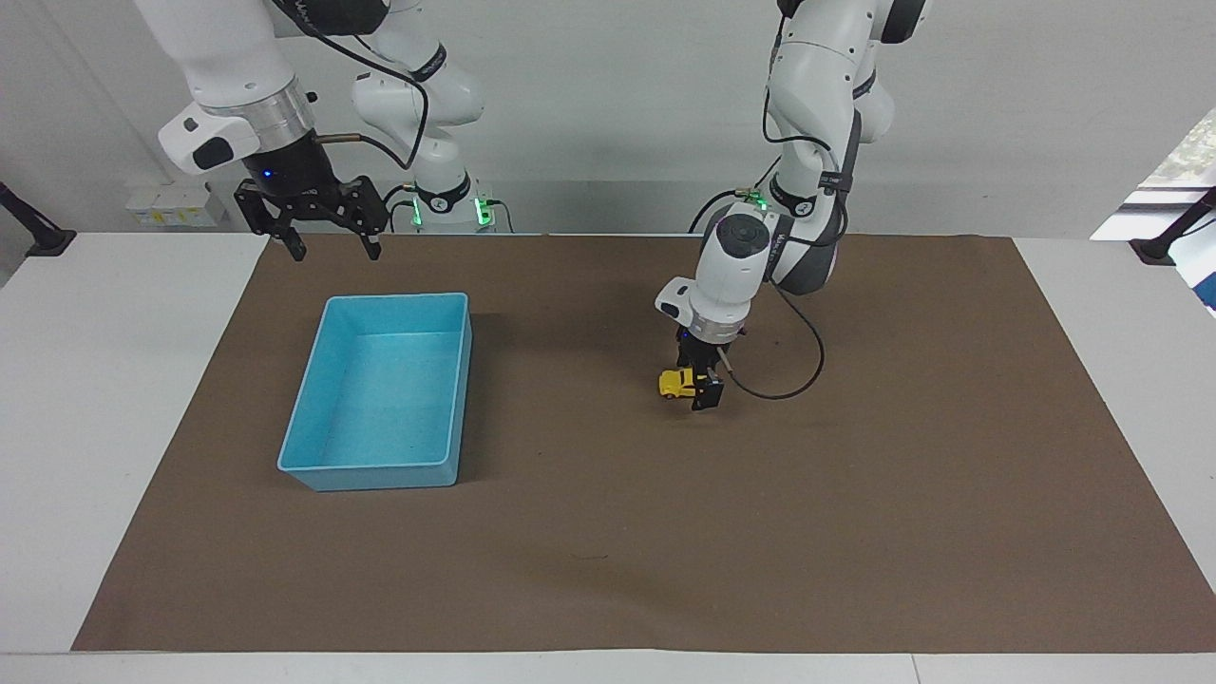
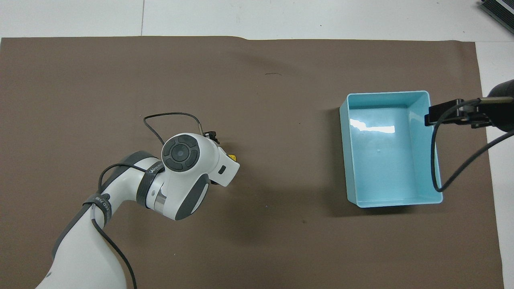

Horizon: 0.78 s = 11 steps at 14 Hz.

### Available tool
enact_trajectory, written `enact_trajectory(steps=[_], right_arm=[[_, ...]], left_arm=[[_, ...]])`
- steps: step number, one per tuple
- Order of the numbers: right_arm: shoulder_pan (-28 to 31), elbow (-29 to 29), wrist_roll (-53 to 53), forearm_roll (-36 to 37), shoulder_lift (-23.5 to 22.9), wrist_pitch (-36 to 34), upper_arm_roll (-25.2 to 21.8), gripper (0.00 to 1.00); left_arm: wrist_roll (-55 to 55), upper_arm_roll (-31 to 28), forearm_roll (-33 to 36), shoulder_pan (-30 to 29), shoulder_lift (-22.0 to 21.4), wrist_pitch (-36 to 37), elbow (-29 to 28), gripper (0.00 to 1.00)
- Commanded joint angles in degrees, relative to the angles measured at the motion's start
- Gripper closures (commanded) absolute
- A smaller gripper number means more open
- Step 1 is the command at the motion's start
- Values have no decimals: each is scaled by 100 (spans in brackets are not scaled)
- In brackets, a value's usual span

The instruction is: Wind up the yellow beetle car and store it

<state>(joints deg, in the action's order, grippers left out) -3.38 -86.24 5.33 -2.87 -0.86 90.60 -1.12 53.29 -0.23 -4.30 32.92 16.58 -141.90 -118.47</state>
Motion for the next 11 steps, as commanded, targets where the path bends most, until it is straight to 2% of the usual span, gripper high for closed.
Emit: enact_trajectory(steps=[1,2,3,4,11], right_arm=[[57,-25,91,-100,59,-16,24,0],[57,-25,91,-100,59,-16,33,0],[57,-33,91,-100,59,-16,24,0],[57,-33,91,-100,59,-16,24,0],[57,-33,91,-100,59,-16,24,0]], left_arm=[[-99,-152,-80,241,-146,162,-71,19],[-126,-152,-71,259,-190,259,-71,48],[-83,-170,-62,259,-208,294,-71,96],[-39,-153,-54,233,-208,295,-71,100],[224,-152,-54,93,-251,295,-141,100]])
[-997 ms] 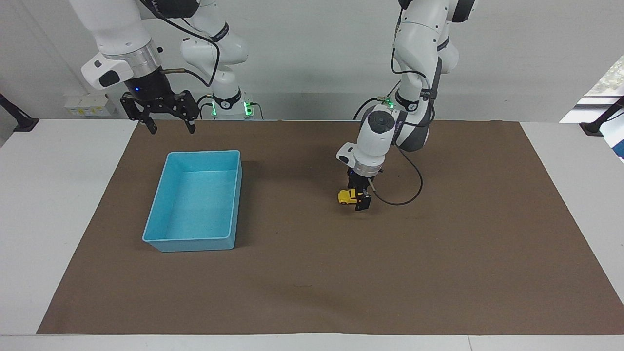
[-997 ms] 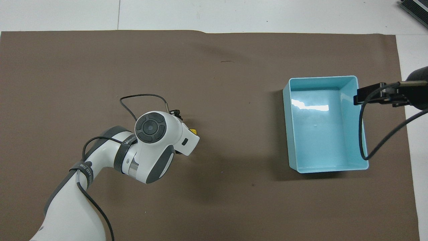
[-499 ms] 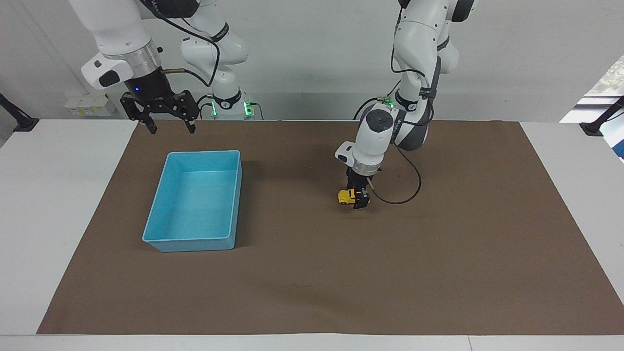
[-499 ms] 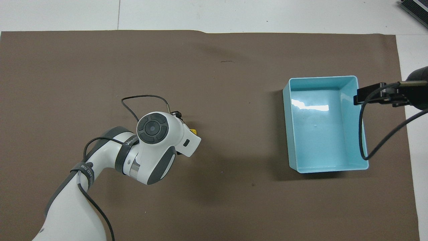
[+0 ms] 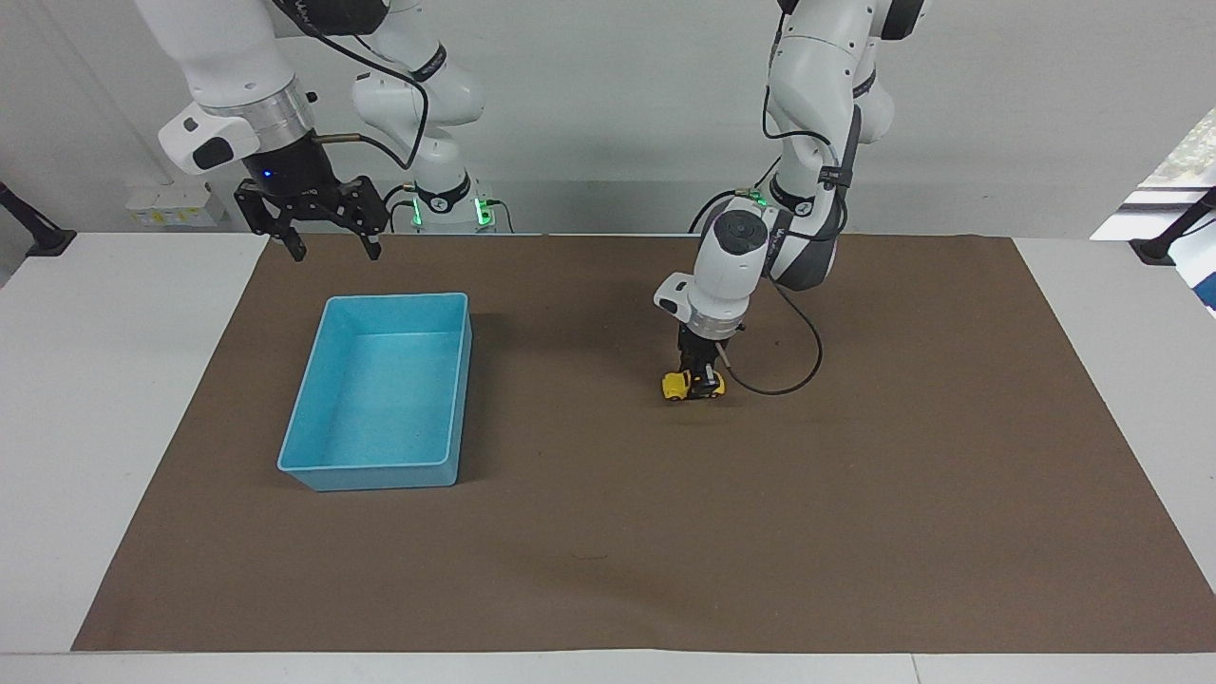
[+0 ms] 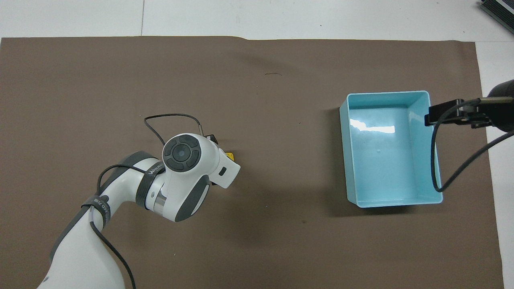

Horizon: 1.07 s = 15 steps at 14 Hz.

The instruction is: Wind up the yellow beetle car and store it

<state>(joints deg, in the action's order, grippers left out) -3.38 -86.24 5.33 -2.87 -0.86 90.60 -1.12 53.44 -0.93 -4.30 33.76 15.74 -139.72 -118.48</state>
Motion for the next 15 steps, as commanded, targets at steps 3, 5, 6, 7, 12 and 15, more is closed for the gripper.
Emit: enact_trajectory(steps=[3,5,6,7,12,15], right_arm=[[57,-25,91,-100,59,-16,33,0],[57,-25,91,-100,59,-16,33,0],[57,-33,91,-100,59,-16,33,0],[57,-33,91,-100,59,-16,33,0],[57,-33,91,-100,59,-16,24,0],[57,-33,91,-100,59,-16,33,0]], left_arm=[[552,-74,-54,-211,-396,-2,-473,100],[745,-74,-62,-377,-440,-108,-605,100],[912,-57,-54,-553,-432,-126,-614,100],[974,-57,-62,-572,-441,-126,-632,100],[1458,-48,-80,-949,-467,-126,-737,100],[1748,-48,-80,-1134,-493,-117,-834,100]])
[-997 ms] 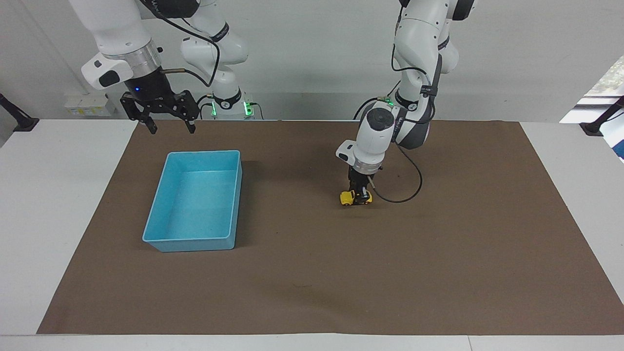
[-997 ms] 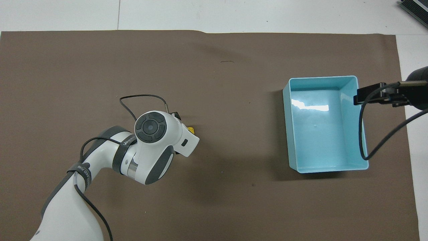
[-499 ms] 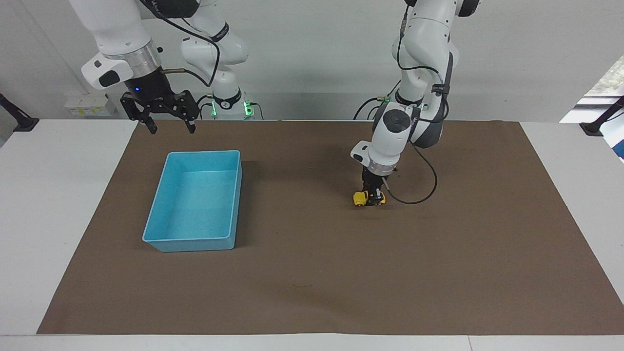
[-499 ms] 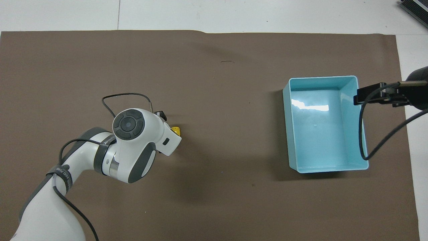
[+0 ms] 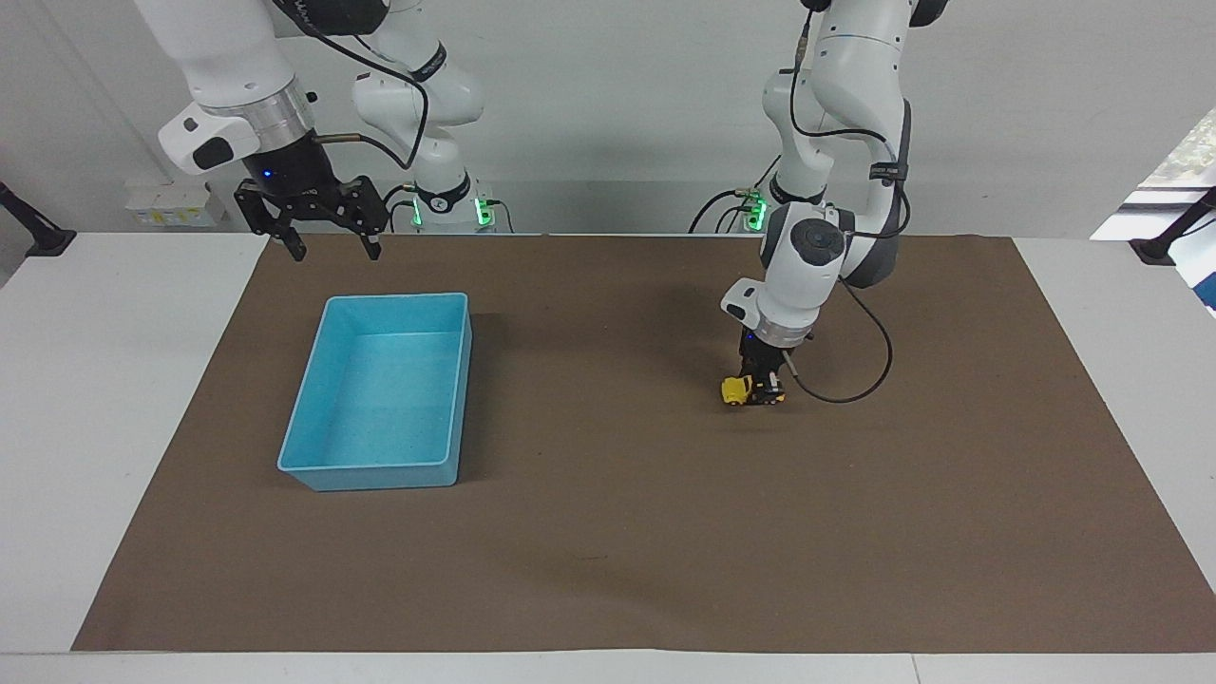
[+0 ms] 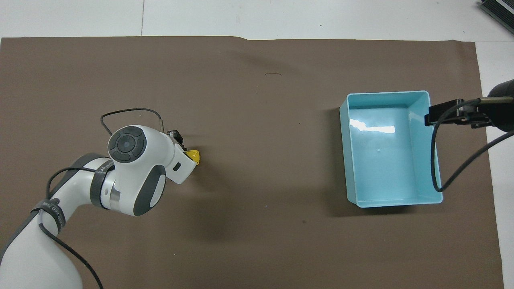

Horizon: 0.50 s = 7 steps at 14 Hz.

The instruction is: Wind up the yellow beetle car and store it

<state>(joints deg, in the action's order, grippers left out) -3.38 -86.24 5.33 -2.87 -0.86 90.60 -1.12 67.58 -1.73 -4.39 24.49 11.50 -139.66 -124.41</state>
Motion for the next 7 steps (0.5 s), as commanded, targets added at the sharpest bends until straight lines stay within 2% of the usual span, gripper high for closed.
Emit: enact_trajectory(steps=[1,7], right_arm=[[57,-33,82,-100,59,-16,33,0],[57,-33,91,-100,59,-16,24,0]], left_arm=[[422,32,-71,-295,-86,-123,-285,100],[844,32,-71,-567,-121,-88,-364,100]])
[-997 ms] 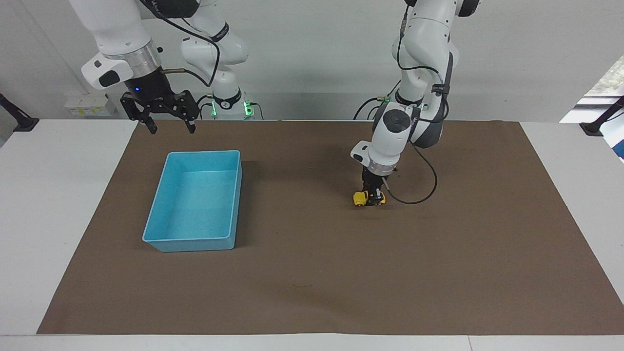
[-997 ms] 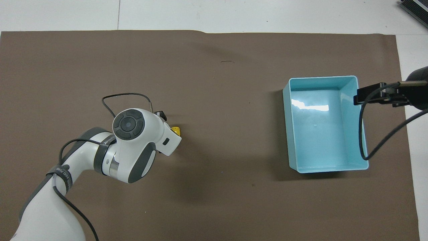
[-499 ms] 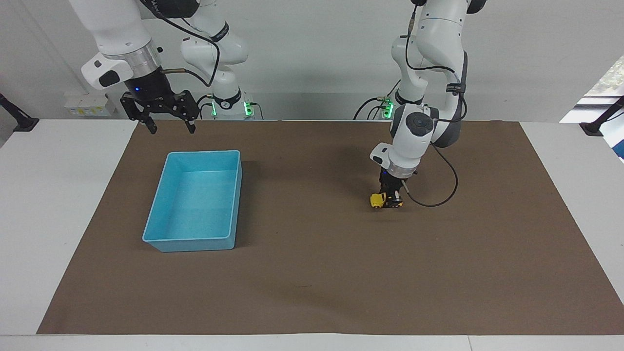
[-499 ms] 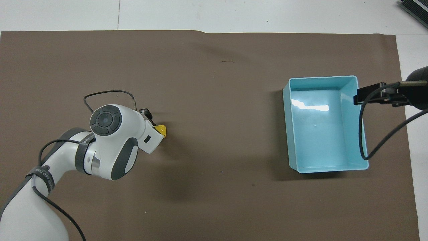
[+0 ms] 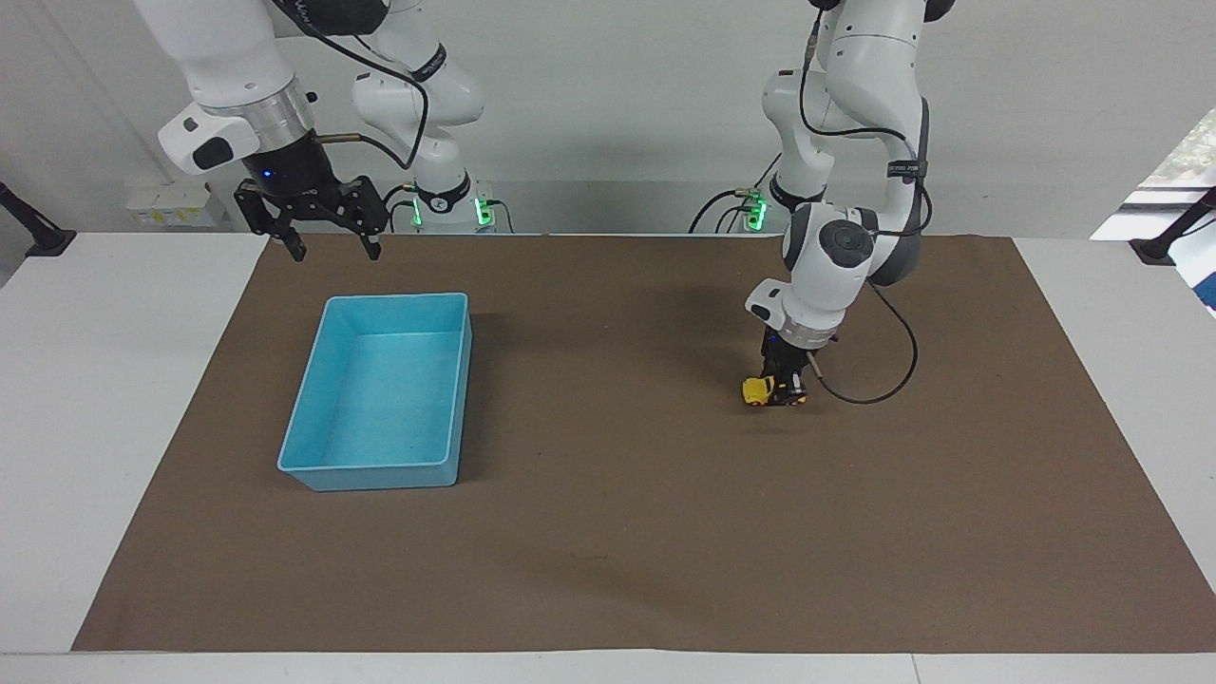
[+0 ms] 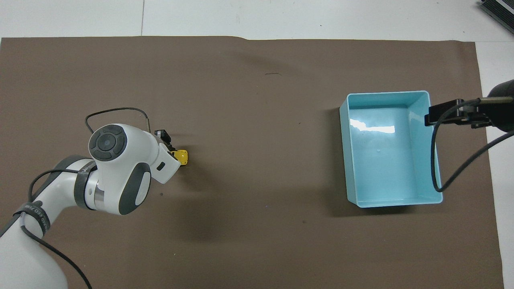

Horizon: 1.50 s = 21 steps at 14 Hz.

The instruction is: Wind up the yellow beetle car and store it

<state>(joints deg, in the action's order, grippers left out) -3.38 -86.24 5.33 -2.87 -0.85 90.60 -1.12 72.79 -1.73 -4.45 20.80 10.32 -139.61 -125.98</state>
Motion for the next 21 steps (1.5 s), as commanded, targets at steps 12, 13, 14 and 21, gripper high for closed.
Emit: enact_trajectory(steps=[12,13,14,21], right_arm=[[57,-33,91,-100,59,-16,24,0],[57,-25,91,-100,59,-16,33,0],[57,-33,91,-100,59,-16,24,0],[57,-33,91,-100,59,-16,33,0]], left_arm=[[764,15,-65,-246,-283,834,133,1],[755,15,-56,-191,-311,1370,484,0],[755,24,-56,-260,-329,1845,844,0],[-1148,-55,14,-515,-662,2483,1594,0]])
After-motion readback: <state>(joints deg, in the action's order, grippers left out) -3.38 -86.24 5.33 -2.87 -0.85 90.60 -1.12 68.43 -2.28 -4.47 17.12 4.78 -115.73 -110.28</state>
